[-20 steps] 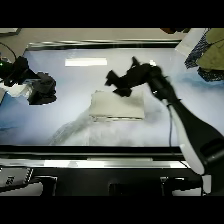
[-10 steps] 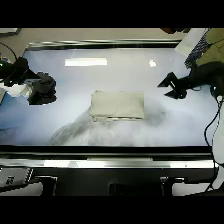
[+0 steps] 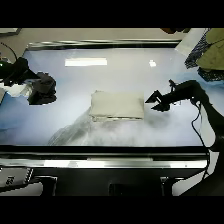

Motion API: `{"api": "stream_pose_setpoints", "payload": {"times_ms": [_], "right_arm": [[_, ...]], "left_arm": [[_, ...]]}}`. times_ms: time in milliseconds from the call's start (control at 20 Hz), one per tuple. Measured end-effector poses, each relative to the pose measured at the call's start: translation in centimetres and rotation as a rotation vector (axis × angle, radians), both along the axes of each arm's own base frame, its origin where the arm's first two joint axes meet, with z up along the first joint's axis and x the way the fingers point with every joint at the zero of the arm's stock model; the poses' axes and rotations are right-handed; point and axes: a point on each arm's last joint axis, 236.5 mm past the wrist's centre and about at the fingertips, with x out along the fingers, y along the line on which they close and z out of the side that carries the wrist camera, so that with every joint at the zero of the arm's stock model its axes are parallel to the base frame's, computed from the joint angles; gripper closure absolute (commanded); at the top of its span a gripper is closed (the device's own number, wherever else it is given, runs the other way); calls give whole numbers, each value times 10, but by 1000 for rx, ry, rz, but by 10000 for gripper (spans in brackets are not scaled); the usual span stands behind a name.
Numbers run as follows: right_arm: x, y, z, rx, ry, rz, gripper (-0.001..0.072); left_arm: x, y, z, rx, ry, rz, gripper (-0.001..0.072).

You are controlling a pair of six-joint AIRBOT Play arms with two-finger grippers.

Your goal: Fold the clothes and pants, and hang the long-sleeved shirts on hangers.

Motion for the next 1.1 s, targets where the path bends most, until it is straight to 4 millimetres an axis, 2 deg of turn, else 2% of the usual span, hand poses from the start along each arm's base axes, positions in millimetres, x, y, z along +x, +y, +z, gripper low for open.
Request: {"api": "stream_pose_setpoints", "payload": {"times_ms": [250,300,350,400,450,600,800,950,1100], "right_arm": [[9,29,-14,-2,-34,25,209],[10,33,-15,-3,-38,25,273],[11,36,-17,-7,-42,27,415],[12,37,-20,-15,-46,28,612],[13,38,-22,-19,-44,24,677],[16,41,-14,-18,-61,15,677],[37,33,23,-4,-94,-53,677],[60,10,60,1,-127,-136,678],[81,-23,100,8,-174,-227,678]], "left_arm": [[0,0,0,1,-2,-2,690],[0,0,0,1,-2,-3,690],[0,0,0,2,-2,-3,690],[0,0,0,2,-2,-3,690],[0,0,0,2,-2,-3,690],[0,0,0,2,-3,-4,690],[0,0,0,2,-3,-4,690],[0,0,0,2,-3,-4,689],[0,0,0,2,-3,-4,689]]}}
